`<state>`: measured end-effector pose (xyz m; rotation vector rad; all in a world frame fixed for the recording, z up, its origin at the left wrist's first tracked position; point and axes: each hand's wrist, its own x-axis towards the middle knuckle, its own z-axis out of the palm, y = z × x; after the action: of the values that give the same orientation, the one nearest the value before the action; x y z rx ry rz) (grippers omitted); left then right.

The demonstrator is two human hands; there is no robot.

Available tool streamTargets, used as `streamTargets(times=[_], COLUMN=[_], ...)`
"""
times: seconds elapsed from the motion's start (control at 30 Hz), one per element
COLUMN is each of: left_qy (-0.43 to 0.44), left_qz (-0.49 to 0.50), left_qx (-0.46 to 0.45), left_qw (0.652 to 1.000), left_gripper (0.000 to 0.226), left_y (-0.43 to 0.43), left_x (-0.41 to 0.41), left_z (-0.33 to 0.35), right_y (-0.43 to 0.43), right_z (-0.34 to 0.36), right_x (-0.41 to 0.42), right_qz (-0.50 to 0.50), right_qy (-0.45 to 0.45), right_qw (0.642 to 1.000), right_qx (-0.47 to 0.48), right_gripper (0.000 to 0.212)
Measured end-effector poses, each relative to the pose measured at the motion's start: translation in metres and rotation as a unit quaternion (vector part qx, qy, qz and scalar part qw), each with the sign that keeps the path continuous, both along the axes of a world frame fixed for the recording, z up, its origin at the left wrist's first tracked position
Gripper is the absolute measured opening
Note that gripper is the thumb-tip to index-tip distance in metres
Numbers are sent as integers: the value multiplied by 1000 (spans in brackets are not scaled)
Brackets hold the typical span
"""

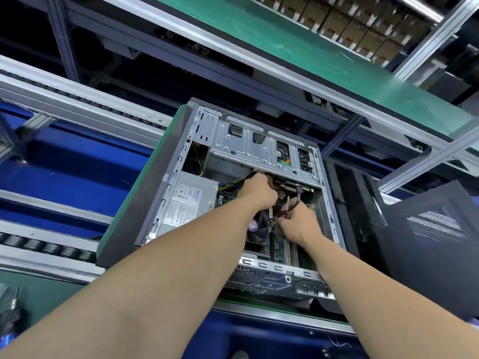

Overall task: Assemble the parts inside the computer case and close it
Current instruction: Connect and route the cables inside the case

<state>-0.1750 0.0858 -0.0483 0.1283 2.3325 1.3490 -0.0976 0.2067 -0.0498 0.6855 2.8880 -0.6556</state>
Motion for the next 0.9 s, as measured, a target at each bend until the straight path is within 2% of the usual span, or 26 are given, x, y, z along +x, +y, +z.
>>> streamTargets(times=[0.07,0.2,0.3,0.37,0.43,0.53,0.6,0.73,0.8,0.9], left_qy=[1,22,27,25,18,10,6,-6,-6,-9], left_qz=[-10,-25,-24,-29,-36,-56,-67,-74,-82,-90], left_qx=[2,-2,-8,-19,-28,-33,-35,-24,-22,-19], left_qw=[1000,999,999,999,999,998,997,997,996,996], left_gripper=[18,30,36,26,11,13,12,51,50,36], left_y=[1,3,3,3,3,3,3,3,3,4], left_x=[0,-2,-2,-1,0,0,0,-5,-6,-7], left_z=[-1,-6,-7,-5,-2,-1,-1,-6,-6,-7], right_y=[1,-2,2,5,5,3,3,5,5,4], right_z=[-2,-5,-8,-10,-10,-12,-12,-14,-15,-16], right_x=[0,-4,-9,-12,-14,-15,-16,-14,-14,-15], right_qz=[-24,-73,-73,-82,-89,-81,-87,-79,-78,-91], right_qy=[38,83,89,88,85,71,70,64,64,74], right_qw=[999,989,993,992,991,989,988,988,990,990], right_qx=[-2,-96,-31,33,53,97,108,113,102,80], right_gripper=[20,25,21,20,17,19,23,29,29,29])
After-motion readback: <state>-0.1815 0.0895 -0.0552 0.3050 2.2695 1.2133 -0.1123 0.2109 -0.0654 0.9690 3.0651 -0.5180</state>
